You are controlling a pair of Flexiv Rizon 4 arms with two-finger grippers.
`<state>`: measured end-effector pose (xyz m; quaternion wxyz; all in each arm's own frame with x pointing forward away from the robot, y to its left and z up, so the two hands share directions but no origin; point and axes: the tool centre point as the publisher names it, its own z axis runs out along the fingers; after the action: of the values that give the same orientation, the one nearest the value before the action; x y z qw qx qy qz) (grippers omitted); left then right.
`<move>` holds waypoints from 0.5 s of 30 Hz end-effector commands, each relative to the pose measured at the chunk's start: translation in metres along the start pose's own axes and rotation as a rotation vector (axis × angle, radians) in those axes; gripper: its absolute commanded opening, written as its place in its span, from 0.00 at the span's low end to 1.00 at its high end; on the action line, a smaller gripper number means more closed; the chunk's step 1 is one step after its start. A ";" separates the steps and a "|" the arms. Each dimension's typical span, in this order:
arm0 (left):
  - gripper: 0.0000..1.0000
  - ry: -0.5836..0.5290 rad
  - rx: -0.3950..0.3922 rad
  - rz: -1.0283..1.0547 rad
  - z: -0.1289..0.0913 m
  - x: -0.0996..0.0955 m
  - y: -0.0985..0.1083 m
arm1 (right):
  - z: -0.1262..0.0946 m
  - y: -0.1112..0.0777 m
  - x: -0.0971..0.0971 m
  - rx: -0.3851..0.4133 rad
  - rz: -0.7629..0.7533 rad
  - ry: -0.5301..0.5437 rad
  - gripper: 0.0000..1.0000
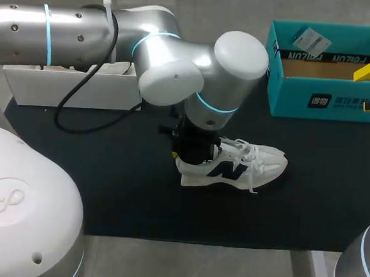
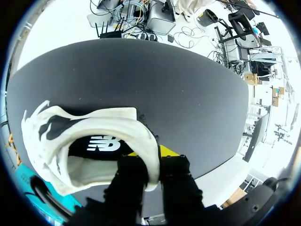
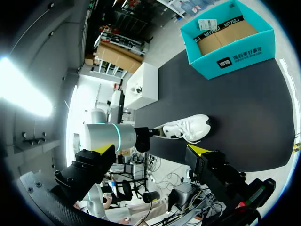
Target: Take the shoe out of the shoebox, open the shoe tongue, remove and reinsert the insole, then place the shoe into the shoebox
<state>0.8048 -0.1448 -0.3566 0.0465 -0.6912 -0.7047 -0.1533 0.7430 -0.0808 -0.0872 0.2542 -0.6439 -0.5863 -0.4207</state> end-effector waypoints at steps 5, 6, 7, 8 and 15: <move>0.00 0.018 0.022 0.021 0.008 -0.003 0.000 | 0.001 0.000 0.000 0.001 0.001 -0.002 1.00; 0.00 0.023 0.029 0.021 0.010 -0.004 0.000 | 0.001 0.000 0.000 0.001 0.001 -0.002 1.00; 0.00 0.021 0.032 0.017 0.010 -0.005 0.000 | 0.001 0.000 0.000 0.001 0.001 -0.002 1.00; 0.00 0.019 0.034 0.017 0.011 -0.005 0.000 | 0.001 0.000 0.000 0.001 0.001 -0.002 1.00; 0.00 0.015 0.038 0.030 0.013 -0.011 0.000 | 0.001 0.000 0.000 0.001 0.001 -0.002 1.00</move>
<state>0.8056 -0.1471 -0.3682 0.0658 -0.6996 -0.6963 -0.1462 0.7430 -0.0808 -0.0872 0.2542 -0.6439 -0.5863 -0.4207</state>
